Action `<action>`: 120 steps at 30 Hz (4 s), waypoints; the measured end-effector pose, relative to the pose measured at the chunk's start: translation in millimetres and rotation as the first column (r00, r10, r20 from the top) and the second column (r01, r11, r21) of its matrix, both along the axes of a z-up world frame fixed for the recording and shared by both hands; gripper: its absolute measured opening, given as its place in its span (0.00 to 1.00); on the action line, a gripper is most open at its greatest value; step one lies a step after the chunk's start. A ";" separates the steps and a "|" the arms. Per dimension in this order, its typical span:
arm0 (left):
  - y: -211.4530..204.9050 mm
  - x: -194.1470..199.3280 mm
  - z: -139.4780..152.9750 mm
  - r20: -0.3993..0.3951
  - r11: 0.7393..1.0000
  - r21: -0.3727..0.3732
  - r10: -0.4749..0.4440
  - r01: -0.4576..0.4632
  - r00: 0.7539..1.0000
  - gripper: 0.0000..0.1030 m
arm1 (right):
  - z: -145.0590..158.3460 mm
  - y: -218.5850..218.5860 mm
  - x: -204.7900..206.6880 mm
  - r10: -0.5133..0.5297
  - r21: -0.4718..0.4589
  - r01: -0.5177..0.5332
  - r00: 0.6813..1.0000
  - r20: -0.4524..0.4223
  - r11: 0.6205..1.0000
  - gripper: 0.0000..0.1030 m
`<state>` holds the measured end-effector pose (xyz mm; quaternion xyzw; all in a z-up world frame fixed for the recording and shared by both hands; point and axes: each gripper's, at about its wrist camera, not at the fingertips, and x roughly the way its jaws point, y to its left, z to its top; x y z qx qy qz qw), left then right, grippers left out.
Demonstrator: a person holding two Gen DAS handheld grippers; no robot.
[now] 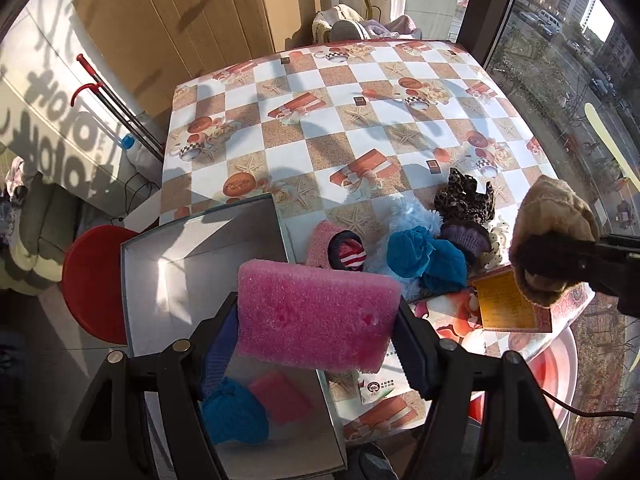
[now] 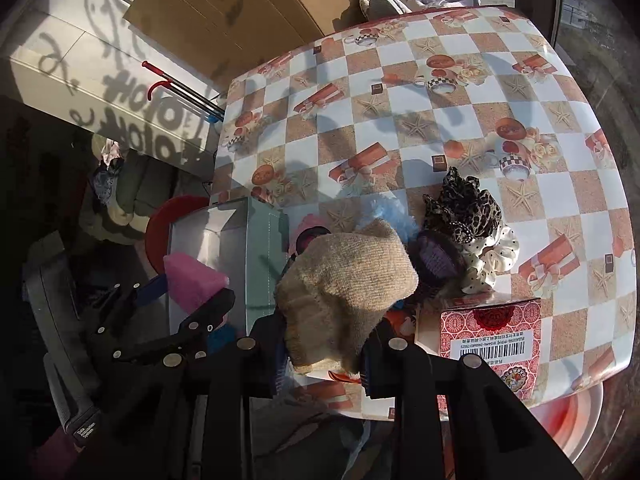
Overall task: Organize soft objects
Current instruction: 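Carry the pink sponge and beige knit glove with both tools over the white box, then open the left tool over the box while the right drops the beige glove inside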
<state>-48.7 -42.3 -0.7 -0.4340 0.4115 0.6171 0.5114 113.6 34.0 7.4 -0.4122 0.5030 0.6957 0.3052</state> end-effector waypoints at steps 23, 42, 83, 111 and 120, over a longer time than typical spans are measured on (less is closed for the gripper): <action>-94.4 -66.3 -16.7 0.032 0.980 -0.061 0.190 -0.188 0.981 0.72 | -3.2 -84.6 -124.1 0.325 0.009 -0.327 0.942 0.089 0.945 0.29; -105.1 -90.9 -16.7 0.040 0.970 -0.048 0.239 -0.237 0.970 0.72 | -4.6 -91.4 -146.7 0.352 0.007 -0.355 0.930 0.106 0.935 0.29; -106.4 -105.2 -29.6 0.051 0.956 -0.070 0.288 -0.284 0.956 0.72 | -16.7 -88.9 -159.7 0.382 -0.016 -0.383 0.916 0.127 0.924 0.29; -98.2 -110.6 -42.2 0.136 0.957 -0.060 0.291 -0.285 0.947 0.86 | -20.6 -80.2 -181.1 0.404 -0.006 -0.406 0.907 0.118 0.914 0.49; -94.7 -121.0 -24.8 0.223 0.943 0.027 0.317 -0.331 0.922 1.00 | -15.2 -65.4 -161.8 0.315 -0.010 -0.316 0.942 0.118 0.949 1.00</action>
